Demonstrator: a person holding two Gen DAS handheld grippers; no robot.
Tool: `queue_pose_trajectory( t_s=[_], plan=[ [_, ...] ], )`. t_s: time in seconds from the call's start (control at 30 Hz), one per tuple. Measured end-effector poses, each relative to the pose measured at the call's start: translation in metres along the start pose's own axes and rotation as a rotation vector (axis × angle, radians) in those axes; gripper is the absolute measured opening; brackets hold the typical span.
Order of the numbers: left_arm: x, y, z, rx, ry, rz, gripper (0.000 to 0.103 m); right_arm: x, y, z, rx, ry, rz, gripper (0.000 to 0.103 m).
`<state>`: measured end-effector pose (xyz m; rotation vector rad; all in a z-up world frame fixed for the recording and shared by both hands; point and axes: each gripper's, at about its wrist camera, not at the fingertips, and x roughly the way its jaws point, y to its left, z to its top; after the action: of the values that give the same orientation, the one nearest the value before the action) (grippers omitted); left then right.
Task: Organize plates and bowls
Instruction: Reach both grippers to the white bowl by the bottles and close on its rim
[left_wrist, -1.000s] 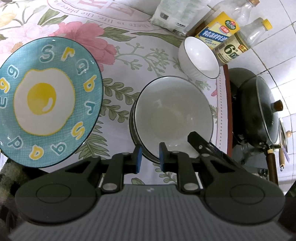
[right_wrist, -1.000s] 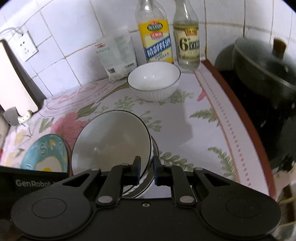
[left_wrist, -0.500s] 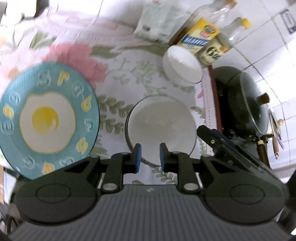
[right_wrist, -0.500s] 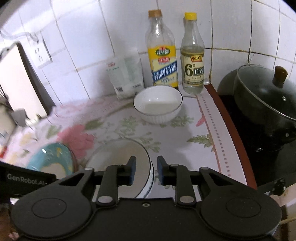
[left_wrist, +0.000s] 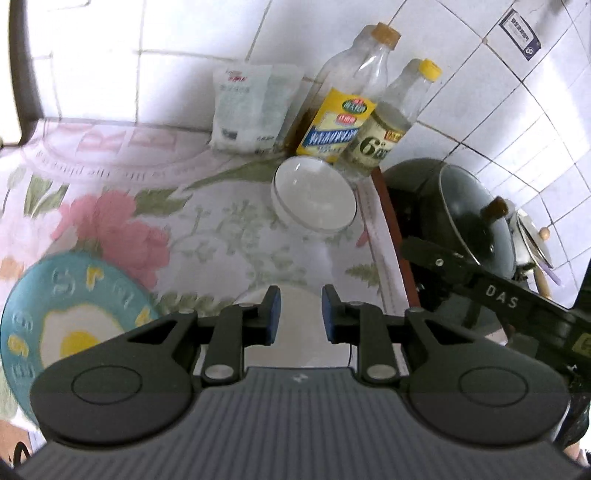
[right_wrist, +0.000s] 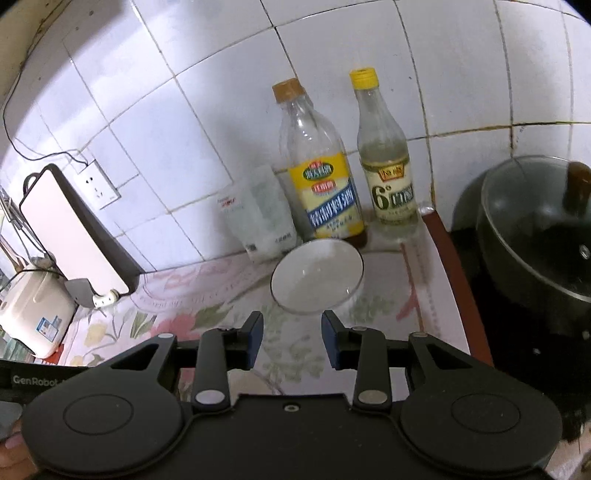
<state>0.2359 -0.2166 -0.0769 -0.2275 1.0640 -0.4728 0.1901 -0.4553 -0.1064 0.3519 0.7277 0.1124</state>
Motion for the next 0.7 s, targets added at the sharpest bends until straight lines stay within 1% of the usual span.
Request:
queue_pose_trajectory(
  t_s=[0.07, 0.13, 0.17, 0.2, 0.23, 0.3, 0.37, 0.47, 0.57, 0.63, 0.7],
  plan=[
    [0.009, -0.006, 0.011, 0.018, -0.017, 0.010, 0.029, 0.015, -0.007, 0.009, 0.004, 0.018, 0.010, 0.040],
    [0.017, -0.010, 0.021, 0.020, -0.034, 0.044, 0.033, 0.030, -0.013, 0.014, 0.007, 0.036, 0.006, 0.040],
    [0.020, -0.011, 0.025, 0.003, -0.050, 0.061, 0.035, 0.039, -0.018, 0.016, 0.007, 0.041, -0.001, 0.040],
    [0.023, -0.010, 0.027, -0.017, -0.069, 0.071, 0.041, 0.046, -0.022, 0.017, 0.008, 0.044, -0.009, 0.041],
    [0.027, -0.010, 0.030, -0.033, -0.083, 0.076, 0.043, 0.057, -0.028, 0.018, 0.014, 0.054, -0.021, 0.042],
    [0.040, -0.010, 0.037, -0.042, -0.083, 0.080, 0.043, 0.077, -0.037, 0.020, 0.026, 0.082, -0.029, 0.042],
    [0.055, -0.009, 0.045, -0.041, -0.076, 0.100, 0.043, 0.096, -0.046, 0.021, 0.041, 0.105, -0.030, 0.042],
    [0.079, -0.011, 0.058, -0.007, -0.078, 0.134, 0.043, 0.116, -0.060, 0.022, 0.101, 0.143, -0.011, 0.042],
    [0.105, -0.009, 0.070, 0.020, -0.062, 0.165, 0.043, 0.129, -0.069, 0.024, 0.153, 0.164, -0.003, 0.041],
    [0.125, -0.003, 0.077, 0.009, -0.044, 0.187, 0.043, 0.139, -0.073, 0.025, 0.173, 0.177, -0.006, 0.042],
    [0.140, 0.002, 0.081, -0.013, -0.018, 0.192, 0.043, 0.148, -0.076, 0.024, 0.199, 0.191, -0.015, 0.042]
  ],
)
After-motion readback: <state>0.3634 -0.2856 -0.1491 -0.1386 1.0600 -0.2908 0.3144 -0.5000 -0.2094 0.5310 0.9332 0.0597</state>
